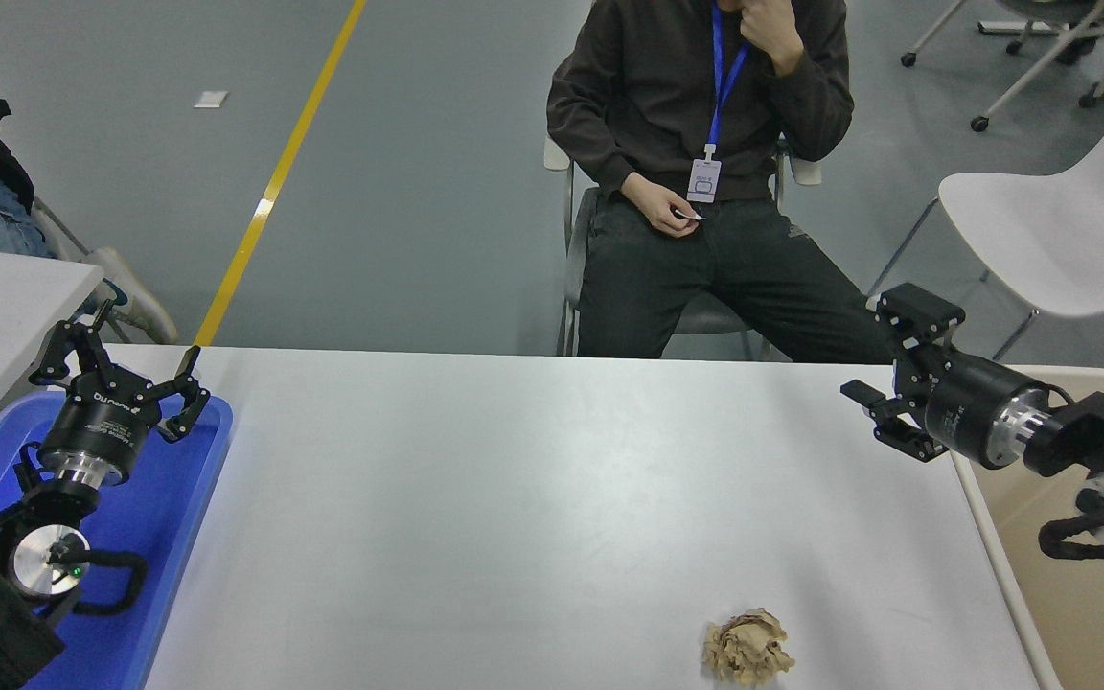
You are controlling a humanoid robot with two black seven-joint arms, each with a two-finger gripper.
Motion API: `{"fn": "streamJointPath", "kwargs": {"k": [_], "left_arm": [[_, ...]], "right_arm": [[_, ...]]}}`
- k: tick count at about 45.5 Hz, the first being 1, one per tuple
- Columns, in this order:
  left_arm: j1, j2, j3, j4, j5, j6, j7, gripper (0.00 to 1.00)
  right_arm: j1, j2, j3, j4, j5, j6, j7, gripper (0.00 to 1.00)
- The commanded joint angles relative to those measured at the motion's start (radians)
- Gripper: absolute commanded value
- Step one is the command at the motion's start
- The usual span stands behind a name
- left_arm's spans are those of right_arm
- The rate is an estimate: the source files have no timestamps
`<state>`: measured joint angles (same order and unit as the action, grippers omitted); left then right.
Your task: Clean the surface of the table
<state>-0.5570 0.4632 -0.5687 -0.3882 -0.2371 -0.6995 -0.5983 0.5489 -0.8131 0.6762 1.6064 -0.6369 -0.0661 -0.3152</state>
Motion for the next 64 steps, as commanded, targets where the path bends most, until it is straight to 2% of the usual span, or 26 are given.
{"fn": "streamJointPath", "kwargs": {"k": [1, 4, 5, 7, 10, 20, 24, 29, 40, 59, 64], "left_arm": [[0.000, 0.000, 0.001, 0.000, -0.001, 0.000, 0.000, 1.00], [-0.001, 0.000, 0.000, 0.000, 0.001, 0.000, 0.000, 1.00], [-0.001, 0.000, 0.000, -0.001, -0.001, 0.000, 0.000, 1.00], [-0.001, 0.000, 0.000, 0.000, 0.001, 0.000, 0.000, 1.00], [-0.001, 0.000, 0.000, -0.001, -0.001, -0.002, 0.000, 1.00], [-0.001, 0.000, 0.000, 0.000, -0.001, 0.000, 0.000, 1.00], [-0.001, 0.000, 0.000, 0.000, 0.001, -0.002, 0.000, 1.00], [0.000, 0.000, 0.000, 0.000, -0.001, 0.000, 0.000, 1.00], [-0.001, 0.000, 0.000, 0.000, -0.001, 0.000, 0.000, 1.00], [-0.001, 0.000, 0.000, 0.000, -0.001, 0.000, 0.002, 1.00], [-0.001, 0.000, 0.000, -0.001, -0.001, 0.000, 0.000, 1.00]], "right_arm": [[0.029, 0.098, -0.029, 0.085, -0.273, 0.023, -0.271, 1.00], [0.029, 0.100, -0.043, 0.107, -0.326, 0.072, -0.277, 0.99], [0.029, 0.098, -0.059, 0.115, -0.358, 0.136, -0.283, 0.99], [0.031, 0.098, -0.073, 0.115, -0.377, 0.179, -0.295, 0.99], [0.039, 0.097, -0.109, 0.112, -0.409, 0.233, -0.338, 0.99], [0.079, 0.089, -0.342, 0.102, -0.428, 0.302, -0.377, 1.00], [0.079, 0.091, -0.372, 0.102, -0.429, 0.312, -0.372, 1.00], [0.077, 0.089, -0.400, 0.095, -0.440, 0.381, -0.364, 1.00], [0.072, 0.103, -0.432, 0.096, -0.457, 0.388, -0.372, 1.00], [0.077, 0.222, -0.425, 0.049, -0.469, 0.381, -0.371, 1.00], [0.071, 0.236, -0.420, 0.023, -0.517, 0.378, -0.366, 1.00]]}}
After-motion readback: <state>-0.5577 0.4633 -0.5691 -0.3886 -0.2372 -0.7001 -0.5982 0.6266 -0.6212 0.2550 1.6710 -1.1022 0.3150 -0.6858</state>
